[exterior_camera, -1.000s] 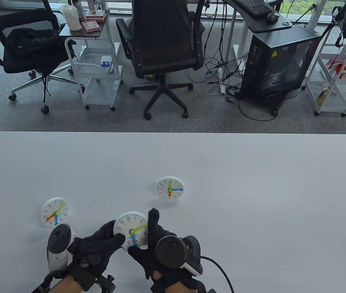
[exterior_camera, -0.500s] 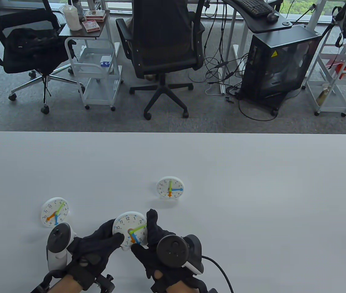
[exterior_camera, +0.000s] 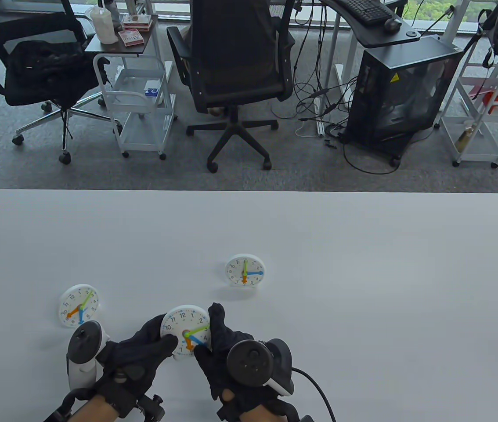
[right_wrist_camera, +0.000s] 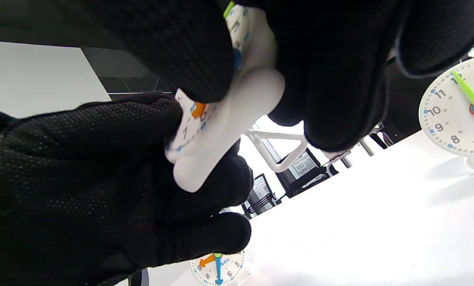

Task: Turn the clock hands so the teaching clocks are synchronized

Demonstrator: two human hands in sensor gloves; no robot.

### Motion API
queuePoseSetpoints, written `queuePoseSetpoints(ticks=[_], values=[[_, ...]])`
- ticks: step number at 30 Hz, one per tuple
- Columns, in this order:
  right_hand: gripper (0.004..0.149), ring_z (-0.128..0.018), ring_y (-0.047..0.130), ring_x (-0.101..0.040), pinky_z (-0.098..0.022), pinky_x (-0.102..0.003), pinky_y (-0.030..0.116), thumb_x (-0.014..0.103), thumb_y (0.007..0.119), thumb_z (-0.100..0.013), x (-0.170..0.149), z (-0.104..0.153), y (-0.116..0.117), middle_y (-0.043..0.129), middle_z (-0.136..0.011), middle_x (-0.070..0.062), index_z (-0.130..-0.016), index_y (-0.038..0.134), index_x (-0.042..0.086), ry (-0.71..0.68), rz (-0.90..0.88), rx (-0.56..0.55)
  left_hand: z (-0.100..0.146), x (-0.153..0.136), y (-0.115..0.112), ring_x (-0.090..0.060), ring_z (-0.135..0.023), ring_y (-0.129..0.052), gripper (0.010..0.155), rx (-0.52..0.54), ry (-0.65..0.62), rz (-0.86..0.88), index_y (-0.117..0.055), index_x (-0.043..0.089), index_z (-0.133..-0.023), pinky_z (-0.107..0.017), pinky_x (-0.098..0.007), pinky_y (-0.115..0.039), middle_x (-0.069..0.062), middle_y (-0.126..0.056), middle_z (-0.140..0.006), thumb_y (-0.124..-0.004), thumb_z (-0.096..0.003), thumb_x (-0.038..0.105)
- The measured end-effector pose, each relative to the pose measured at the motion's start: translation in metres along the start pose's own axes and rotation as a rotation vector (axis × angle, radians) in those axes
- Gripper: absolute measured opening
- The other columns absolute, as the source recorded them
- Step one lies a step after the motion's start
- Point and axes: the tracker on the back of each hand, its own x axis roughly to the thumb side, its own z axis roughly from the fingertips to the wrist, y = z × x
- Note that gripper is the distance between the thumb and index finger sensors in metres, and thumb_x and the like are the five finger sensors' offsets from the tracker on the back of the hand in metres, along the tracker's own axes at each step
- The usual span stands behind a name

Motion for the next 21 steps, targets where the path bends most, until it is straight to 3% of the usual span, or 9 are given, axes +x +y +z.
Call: queuePoseSetpoints(ticks=[21], values=[[0.065,-0.037,0.109,-0.030,-0.043,-0.060,0.080,0.031,0.077,-0.050,-0.0017,0.0011,-0.0058,0.099,-0.064,-0.014,-0.093,0.063,-0.016,-0.032,0.021,-0.090,-0.0001,-0.0006,-0.0005,-0.040,-0.072,-0.098,0.056,-0.010,-0.005,-0.006,-0.064,0.018,-0.101,-0.059,-0.067,-0.066,-0.006,-0.098,-0.082,-0.083,-0.0522,0.038]])
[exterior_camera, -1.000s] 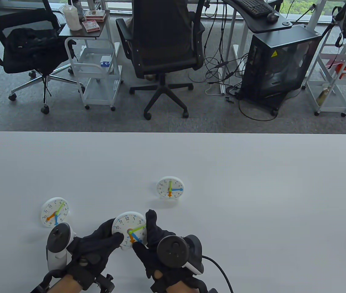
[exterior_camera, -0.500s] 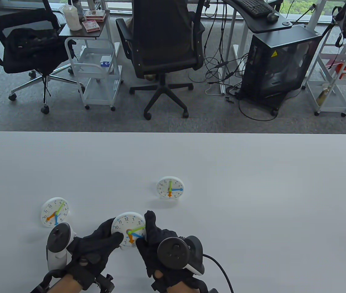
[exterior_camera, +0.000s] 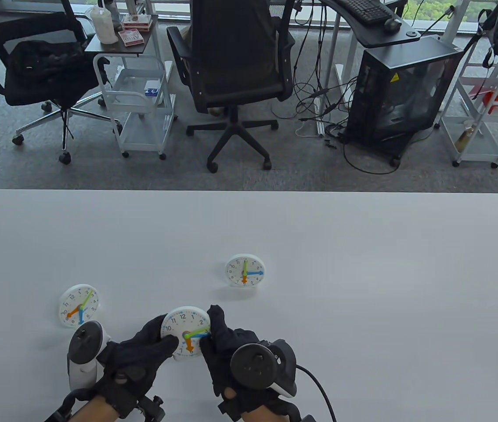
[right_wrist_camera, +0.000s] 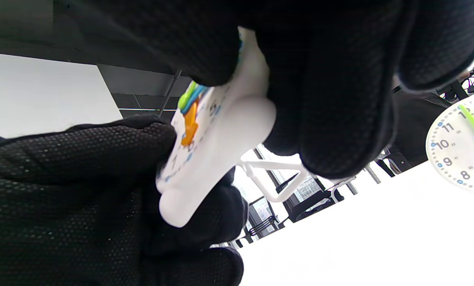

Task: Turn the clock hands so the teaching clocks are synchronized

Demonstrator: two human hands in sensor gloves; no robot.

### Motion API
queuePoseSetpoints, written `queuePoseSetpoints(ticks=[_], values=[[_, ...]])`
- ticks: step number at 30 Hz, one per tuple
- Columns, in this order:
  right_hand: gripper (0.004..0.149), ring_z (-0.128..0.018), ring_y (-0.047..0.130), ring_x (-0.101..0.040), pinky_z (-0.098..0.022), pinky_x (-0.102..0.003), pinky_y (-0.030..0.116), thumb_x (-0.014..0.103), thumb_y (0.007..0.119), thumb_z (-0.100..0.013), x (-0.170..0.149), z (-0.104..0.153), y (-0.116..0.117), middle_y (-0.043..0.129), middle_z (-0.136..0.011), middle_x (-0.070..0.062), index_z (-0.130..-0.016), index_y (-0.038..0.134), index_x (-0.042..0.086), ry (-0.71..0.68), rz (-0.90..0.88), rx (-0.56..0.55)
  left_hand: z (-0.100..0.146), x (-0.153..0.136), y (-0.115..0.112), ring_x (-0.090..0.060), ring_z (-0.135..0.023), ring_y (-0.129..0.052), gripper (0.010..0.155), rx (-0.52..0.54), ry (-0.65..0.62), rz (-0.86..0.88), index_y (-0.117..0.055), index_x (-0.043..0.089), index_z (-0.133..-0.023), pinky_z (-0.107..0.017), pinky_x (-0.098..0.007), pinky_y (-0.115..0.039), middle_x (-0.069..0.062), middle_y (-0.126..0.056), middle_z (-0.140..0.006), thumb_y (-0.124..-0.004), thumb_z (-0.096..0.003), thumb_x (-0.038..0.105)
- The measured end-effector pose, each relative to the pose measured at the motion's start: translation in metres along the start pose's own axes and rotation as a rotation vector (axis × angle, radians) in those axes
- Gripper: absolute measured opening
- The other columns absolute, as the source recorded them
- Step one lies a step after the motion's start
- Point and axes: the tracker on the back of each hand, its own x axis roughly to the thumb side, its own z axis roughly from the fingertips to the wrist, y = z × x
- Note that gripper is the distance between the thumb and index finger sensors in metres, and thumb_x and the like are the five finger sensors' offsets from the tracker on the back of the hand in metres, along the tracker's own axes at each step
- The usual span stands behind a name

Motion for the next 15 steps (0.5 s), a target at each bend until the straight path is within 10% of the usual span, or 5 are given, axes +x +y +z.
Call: queuePoseSetpoints(ticks=[15], values=[[0.060,-0.033,0.110,-0.029,-0.041,-0.059,0.081,0.031,0.077,-0.050,-0.0021,0.0009,-0.0037,0.101,-0.061,-0.014,-0.090,0.072,-0.014,0.002,0.001,-0.041,-0.0006,-0.0011,-0.0018,-0.040,-0.072,-0.098,0.055,-0.010,-0.006,-0.013,-0.064,0.018,-0.100,-0.059,-0.067,-0.066,-0.006,-0.098,-0.082,-0.083,-0.0520,0.038]])
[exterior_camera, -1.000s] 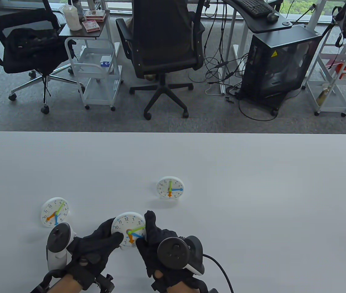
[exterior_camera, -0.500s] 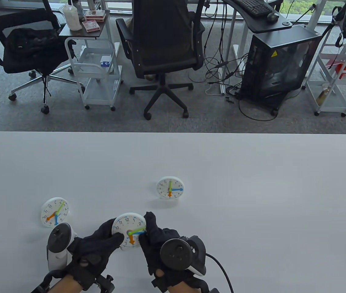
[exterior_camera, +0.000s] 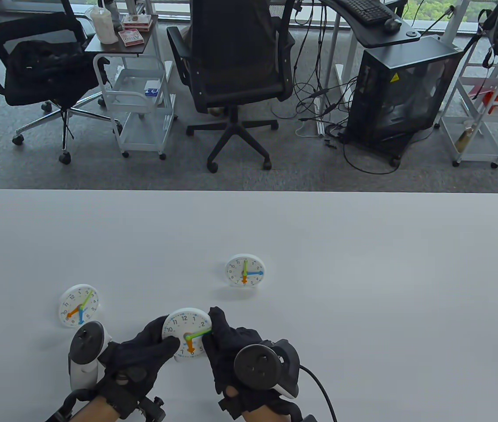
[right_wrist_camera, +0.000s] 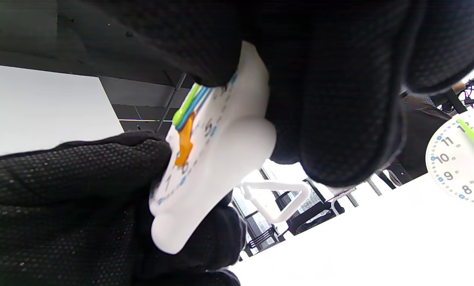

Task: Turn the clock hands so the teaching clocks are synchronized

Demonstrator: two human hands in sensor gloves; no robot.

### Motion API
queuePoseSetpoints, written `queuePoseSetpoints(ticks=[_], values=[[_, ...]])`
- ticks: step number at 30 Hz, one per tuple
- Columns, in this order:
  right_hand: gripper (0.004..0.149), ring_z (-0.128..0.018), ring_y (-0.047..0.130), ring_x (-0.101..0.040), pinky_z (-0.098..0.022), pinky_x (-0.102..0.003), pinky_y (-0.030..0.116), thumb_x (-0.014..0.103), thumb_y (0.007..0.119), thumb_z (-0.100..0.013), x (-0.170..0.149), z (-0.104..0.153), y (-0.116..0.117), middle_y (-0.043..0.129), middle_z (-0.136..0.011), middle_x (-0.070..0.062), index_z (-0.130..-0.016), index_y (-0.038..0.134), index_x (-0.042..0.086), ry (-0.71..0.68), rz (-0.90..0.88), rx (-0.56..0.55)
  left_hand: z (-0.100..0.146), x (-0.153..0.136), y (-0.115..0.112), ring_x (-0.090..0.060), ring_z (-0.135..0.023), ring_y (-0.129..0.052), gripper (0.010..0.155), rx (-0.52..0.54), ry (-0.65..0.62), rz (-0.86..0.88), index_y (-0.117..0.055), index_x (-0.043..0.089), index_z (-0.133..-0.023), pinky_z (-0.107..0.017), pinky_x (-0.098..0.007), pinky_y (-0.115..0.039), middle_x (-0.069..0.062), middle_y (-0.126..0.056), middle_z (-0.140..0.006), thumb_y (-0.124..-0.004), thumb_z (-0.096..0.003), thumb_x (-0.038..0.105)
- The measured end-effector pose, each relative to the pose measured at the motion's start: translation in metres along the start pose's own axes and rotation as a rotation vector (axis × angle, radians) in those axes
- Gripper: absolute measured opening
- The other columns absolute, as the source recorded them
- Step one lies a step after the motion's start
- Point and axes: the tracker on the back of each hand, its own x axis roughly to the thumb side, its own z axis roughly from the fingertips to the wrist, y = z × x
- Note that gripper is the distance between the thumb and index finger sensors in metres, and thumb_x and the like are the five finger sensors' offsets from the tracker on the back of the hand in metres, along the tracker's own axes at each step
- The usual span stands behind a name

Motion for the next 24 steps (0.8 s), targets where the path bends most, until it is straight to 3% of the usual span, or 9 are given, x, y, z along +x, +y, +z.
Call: queuePoseSetpoints(ticks=[24], values=[[0.065,-0.034,0.109,-0.032,-0.041,-0.061,0.080,0.038,0.076,-0.051,-0.0039,0.0015,0.0003,0.100,-0.061,-0.016,-0.089,0.074,-0.014,0.043,-0.069,-0.010,-0.0001,0.0020,0.0003,-0.040,-0.072,-0.097,0.055,0.013,-0.050,-0.093,-0.065,0.018,-0.100,-0.059,-0.068,-0.065,-0.006,-0.098,-0.082,-0.083,-0.0516,0.038]])
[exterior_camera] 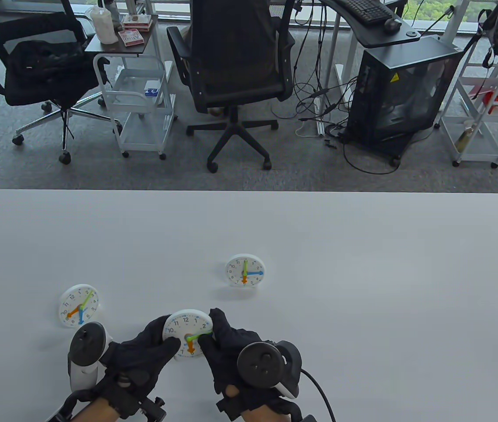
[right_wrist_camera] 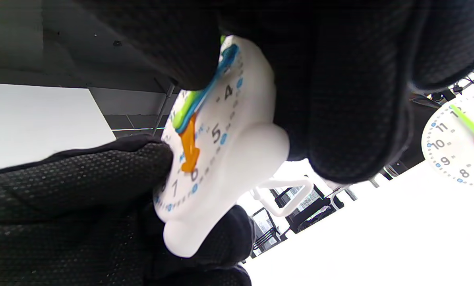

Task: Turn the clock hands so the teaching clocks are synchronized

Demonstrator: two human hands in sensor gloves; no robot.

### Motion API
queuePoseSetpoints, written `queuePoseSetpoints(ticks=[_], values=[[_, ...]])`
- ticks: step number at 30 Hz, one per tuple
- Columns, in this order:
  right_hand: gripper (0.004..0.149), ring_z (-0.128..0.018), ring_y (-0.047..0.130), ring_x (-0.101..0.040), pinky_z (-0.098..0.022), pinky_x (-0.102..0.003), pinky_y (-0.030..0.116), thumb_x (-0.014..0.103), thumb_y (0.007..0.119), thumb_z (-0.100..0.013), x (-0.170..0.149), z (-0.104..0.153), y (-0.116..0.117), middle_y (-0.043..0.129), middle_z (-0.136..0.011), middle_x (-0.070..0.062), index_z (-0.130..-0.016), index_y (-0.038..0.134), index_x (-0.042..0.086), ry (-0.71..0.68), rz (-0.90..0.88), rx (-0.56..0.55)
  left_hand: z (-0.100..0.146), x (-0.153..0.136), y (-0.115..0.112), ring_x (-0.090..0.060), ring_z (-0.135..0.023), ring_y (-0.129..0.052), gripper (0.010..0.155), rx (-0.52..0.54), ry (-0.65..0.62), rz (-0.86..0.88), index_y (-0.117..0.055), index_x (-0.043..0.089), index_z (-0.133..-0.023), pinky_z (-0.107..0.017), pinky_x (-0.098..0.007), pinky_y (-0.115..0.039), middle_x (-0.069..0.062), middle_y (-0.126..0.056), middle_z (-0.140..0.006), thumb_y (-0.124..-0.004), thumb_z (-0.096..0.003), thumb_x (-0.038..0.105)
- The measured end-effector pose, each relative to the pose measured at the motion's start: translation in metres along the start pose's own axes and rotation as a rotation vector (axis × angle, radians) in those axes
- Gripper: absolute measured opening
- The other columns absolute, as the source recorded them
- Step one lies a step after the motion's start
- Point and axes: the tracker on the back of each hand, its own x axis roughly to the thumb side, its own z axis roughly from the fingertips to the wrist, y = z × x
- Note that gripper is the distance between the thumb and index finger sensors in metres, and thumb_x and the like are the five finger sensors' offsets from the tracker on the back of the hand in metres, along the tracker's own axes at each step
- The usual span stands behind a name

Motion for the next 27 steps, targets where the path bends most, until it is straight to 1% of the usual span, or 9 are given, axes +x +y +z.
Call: queuePoseSetpoints(ticks=[6,14,27], values=[[0.064,-0.033,0.109,-0.033,-0.040,-0.061,0.080,0.040,0.077,-0.051,-0.0007,0.0001,-0.0005,0.101,-0.060,-0.016,-0.087,0.077,-0.013,0.020,-0.008,-0.010,-0.0002,-0.0006,-0.0005,-0.041,-0.072,-0.097,0.055,-0.008,-0.013,-0.026,-0.065,0.019,-0.100,-0.059,-0.068,-0.065,-0.006,-0.098,-0.082,-0.083,-0.0515,0.037],[0.067,-0.033,0.109,-0.033,-0.039,-0.061,0.080,0.044,0.078,-0.050,-0.0020,0.0004,-0.0008,0.100,-0.060,-0.017,-0.086,0.078,-0.013,0.051,-0.016,-0.005,-0.0003,0.0000,-0.0022,-0.041,-0.072,-0.097,0.055,-0.011,-0.038,-0.081,-0.066,0.018,-0.099,-0.059,-0.068,-0.065,-0.006,-0.099,-0.082,-0.083,-0.0513,0.037],[0.069,-0.031,0.109,-0.034,-0.038,-0.061,0.080,0.049,0.078,-0.050,-0.0034,0.0004,-0.0023,0.101,-0.058,-0.017,-0.083,0.081,-0.012,0.071,-0.015,-0.021,0.0000,0.0030,-0.0052,-0.041,-0.071,-0.098,0.054,-0.016,-0.079,-0.162,-0.067,0.018,-0.099,-0.059,-0.069,-0.065,-0.007,-0.099,-0.082,-0.084,-0.0510,0.037]])
